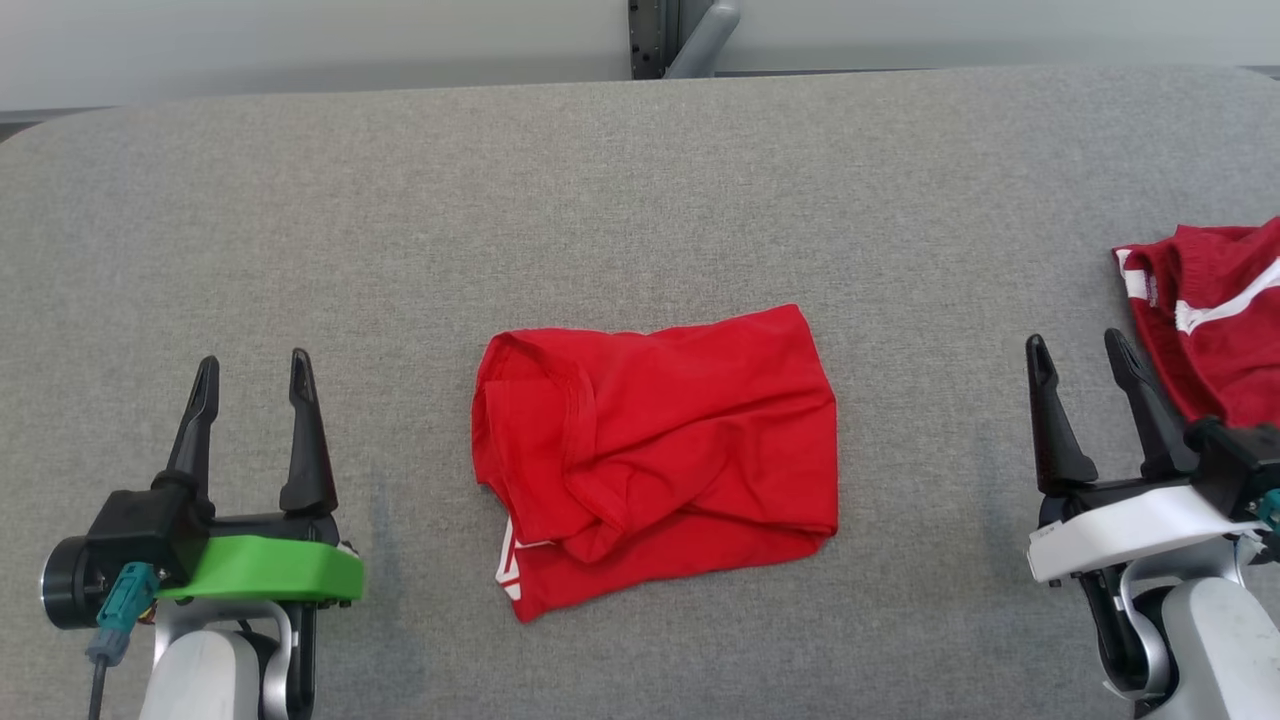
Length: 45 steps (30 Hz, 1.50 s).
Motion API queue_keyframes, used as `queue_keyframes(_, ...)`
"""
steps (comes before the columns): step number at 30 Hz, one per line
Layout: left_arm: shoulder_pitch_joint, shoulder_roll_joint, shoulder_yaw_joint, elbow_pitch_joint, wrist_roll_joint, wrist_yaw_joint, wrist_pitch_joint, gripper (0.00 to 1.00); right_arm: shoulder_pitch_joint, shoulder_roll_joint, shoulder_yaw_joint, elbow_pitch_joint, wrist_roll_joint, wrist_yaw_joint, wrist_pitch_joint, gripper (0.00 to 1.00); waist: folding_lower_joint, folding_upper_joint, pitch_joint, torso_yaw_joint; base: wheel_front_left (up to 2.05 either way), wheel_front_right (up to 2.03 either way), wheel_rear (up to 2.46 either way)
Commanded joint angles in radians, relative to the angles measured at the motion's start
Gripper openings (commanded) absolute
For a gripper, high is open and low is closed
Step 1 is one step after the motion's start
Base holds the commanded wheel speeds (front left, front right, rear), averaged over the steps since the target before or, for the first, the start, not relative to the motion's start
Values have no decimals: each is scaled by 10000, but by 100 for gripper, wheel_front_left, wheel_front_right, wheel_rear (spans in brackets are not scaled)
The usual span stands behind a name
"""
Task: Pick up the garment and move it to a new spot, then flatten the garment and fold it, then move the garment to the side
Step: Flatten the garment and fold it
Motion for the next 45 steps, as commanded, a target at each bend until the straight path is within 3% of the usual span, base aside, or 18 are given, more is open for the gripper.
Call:
queue_keyframes(1, 147, 68, -15, -67, -14, 48, 45, 100, 186, -39, -92, -86, -57, -2, 26, 100, 0, -1, -79, -43, 0, 0, 0)
queue_keyframes(19, 43, 195, -179, -346, -63, 171, 188, 100, 78, 67, -128, -344, -357, -2, 273, 100, 0, -1, 51, 9, 0, 0, 0)
queue_keyframes(20, -5, 192, -195, -336, -69, 170, 187, 100, 34, 40, -23, -297, -383, -2, 308, 82, 0, -1, 82, 29, 0, 0, 0)
queue_keyframes(21, -57, 186, -219, -322, -70, 163, 178, 100, -10, 1, 136, -219, -384, -2, 398, 0, 0, -1, 110, 57, 0, 0, 0)
queue_keyframes(25, -209, 159, -310, -244, -104, 104, 113, 100, -363, -66, 807, 22, -319, -2, 516, 0, 0, -1, 268, 215, 0, 0, 0)
queue_keyframes(32, -432, 54, -418, -129, -154, 92, 17, 100, -1238, -249, 3032, 675, 15, -2, 596, 0, 0, -1, 557, 565, 0, 0, 0)
queue_keyframes(37, -634, -70, -527, 51, -224, 68, -58, 100, -2083, -355, 4898, 1636, 527, -3, 482, 0, 0, -1, 749, 956, 0, 0, 0)
queue_keyframes(45, -760, -150, -570, 247, -281, 42, -129, 100, -3051, -275, 6502, 3610, 1345, -3, 170, 0, 0, -1, 942, 1316, 0, 0, 0)
